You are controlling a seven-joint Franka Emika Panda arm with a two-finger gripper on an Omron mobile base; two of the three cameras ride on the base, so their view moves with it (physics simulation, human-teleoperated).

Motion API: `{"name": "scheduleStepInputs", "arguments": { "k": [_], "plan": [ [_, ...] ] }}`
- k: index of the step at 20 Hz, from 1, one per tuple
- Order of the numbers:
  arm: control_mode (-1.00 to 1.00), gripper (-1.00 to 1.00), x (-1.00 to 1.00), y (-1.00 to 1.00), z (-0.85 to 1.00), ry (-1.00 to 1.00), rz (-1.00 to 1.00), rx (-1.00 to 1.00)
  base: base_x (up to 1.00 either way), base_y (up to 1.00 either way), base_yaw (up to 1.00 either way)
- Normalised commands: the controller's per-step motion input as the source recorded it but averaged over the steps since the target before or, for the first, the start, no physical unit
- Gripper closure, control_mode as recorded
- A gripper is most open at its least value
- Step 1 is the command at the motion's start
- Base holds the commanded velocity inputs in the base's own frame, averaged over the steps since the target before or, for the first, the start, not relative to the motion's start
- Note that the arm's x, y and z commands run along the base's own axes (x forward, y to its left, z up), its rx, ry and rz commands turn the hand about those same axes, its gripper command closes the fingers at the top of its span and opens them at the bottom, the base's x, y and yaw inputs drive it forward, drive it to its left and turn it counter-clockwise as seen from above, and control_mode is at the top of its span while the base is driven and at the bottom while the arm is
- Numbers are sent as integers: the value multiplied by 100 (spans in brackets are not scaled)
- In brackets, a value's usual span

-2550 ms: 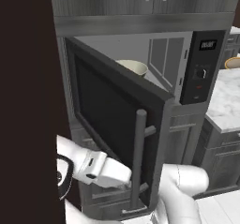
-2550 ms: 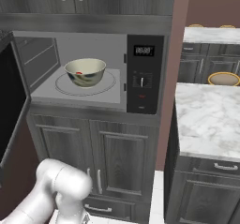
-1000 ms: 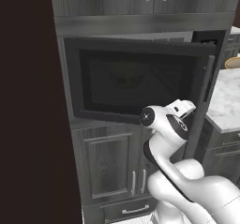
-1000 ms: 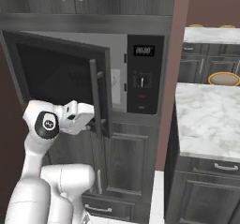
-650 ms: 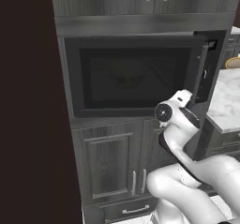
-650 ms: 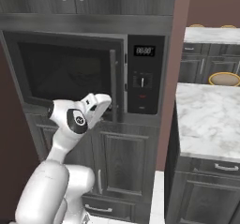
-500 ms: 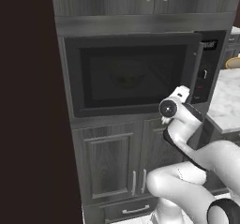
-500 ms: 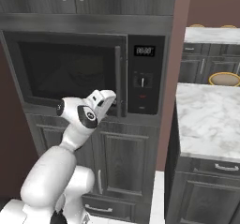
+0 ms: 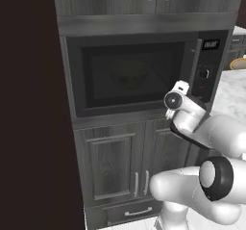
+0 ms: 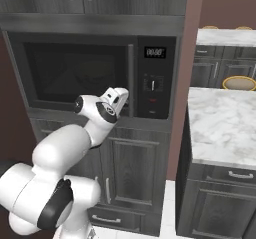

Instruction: Pick the tomato from the sink and place it in the bowl. Then pick the bowl and place it in the microwave. Then close the microwave door and press the start button.

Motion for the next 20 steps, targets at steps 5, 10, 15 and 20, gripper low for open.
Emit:
{"name": "scheduleStepInputs", "arguments": {
  "k": [5, 10, 15, 20],
  "plan": [
    [-100, -100, -22, 3, -1, -1, 0, 0, 0, 0, 0],
    [-100, -100, -100, 13, 5, -5, 2, 4, 0, 0, 0],
    [-100, -100, -100, 4, 18, 0, 10, 9, 0, 0, 0],
    [-100, -100, -100, -42, 15, 5, 18, 16, 0, 0, 0]
  ]
}}
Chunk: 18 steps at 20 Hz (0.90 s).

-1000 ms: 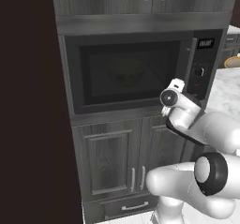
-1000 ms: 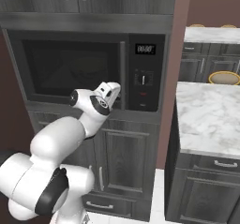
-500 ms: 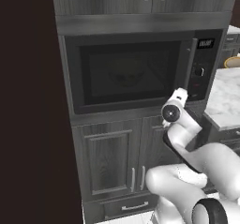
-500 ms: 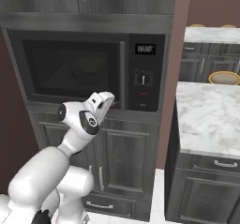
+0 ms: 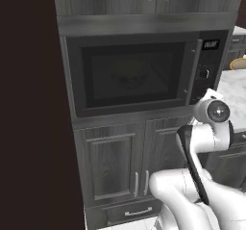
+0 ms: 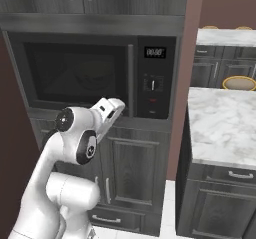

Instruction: Pick the tomato from the sink and place it in the bowl. Then pick the bowl and place it in the microwave. Then close the microwave door and press the start button.

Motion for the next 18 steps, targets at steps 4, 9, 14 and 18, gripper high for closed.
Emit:
{"name": "scheduleStepInputs", "arguments": {
  "k": [4, 9, 14, 18],
  "plan": [
    [-100, -100, -99, -97, -13, 8, 29, 21, 0, 0, 0],
    [-100, -100, -29, -100, -41, -1, 37, 9, 0, 0, 0],
    [-100, -100, 30, -28, -57, -23, 45, -4, 0, 0, 0],
    [-100, -100, 60, 4, -7, -38, 31, -10, 0, 0, 0]
  ]
}}
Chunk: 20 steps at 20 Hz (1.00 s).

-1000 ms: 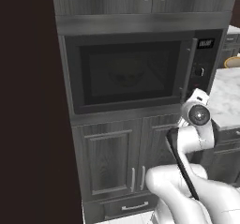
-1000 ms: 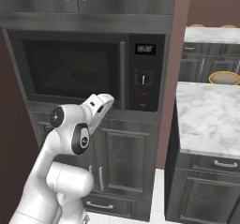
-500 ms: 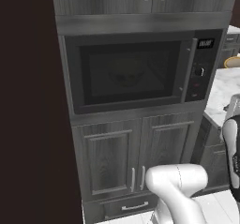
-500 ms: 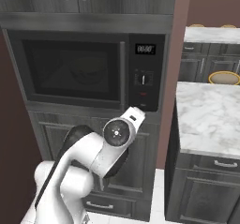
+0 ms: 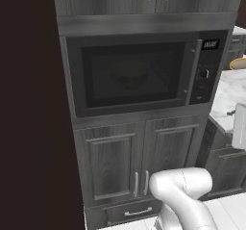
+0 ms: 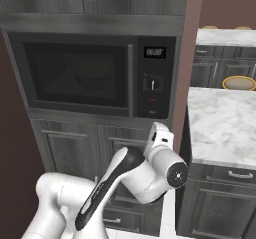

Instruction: Pick the tomato from the sink and place it in the bowl. Then pick the bowl and place it in the microwave. Then close the microwave door and press the start button.

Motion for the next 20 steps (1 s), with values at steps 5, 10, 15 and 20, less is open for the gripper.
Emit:
{"name": "scheduleStepInputs", "arguments": {
  "k": [5, 10, 15, 20],
  "plan": [
    [-100, -100, 40, 7, 8, -26, 12, -4, 0, 0, 0],
    [-100, 100, 33, 1, 14, -1, 1, 0, 0, 0, 0],
    [-100, 100, 30, 5, 30, 0, 0, 1, 0, 0, 0],
    [-100, 100, 17, 6, 7, -1, -3, 0, 0, 0, 0]
  ]
}}
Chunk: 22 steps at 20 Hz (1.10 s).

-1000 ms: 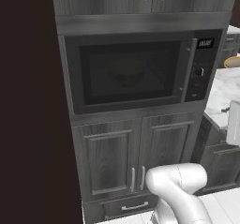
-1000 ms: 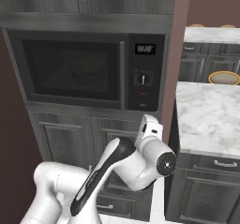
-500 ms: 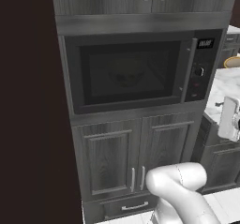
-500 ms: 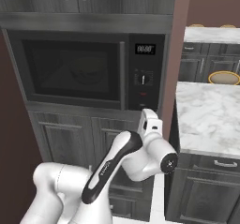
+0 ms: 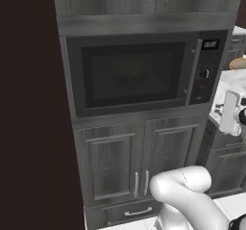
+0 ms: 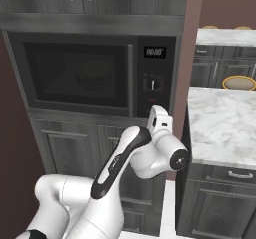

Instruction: Pick the tomato from the sink and place it in the bowl. Then pick the bowl and place it in the microwave. Then close the microwave door and press the start button.

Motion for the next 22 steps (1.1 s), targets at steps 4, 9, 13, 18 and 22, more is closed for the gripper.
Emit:
{"name": "scheduleStepInputs", "arguments": {
  "k": [4, 9, 13, 18, 22],
  "plan": [
    [-100, 100, 27, 9, 0, -4, -5, 0, 0, 0, 0],
    [-100, 100, 9, 11, 0, -6, -8, 0, 0, 0, 0],
    [-100, 100, 14, 6, 0, -1, -10, 2, 0, 0, 0],
    [-100, 100, 29, 1, 0, 0, -7, 3, 0, 0, 0],
    [-100, 100, 29, 0, 0, 0, -4, 6, 0, 0, 0]
  ]
}}
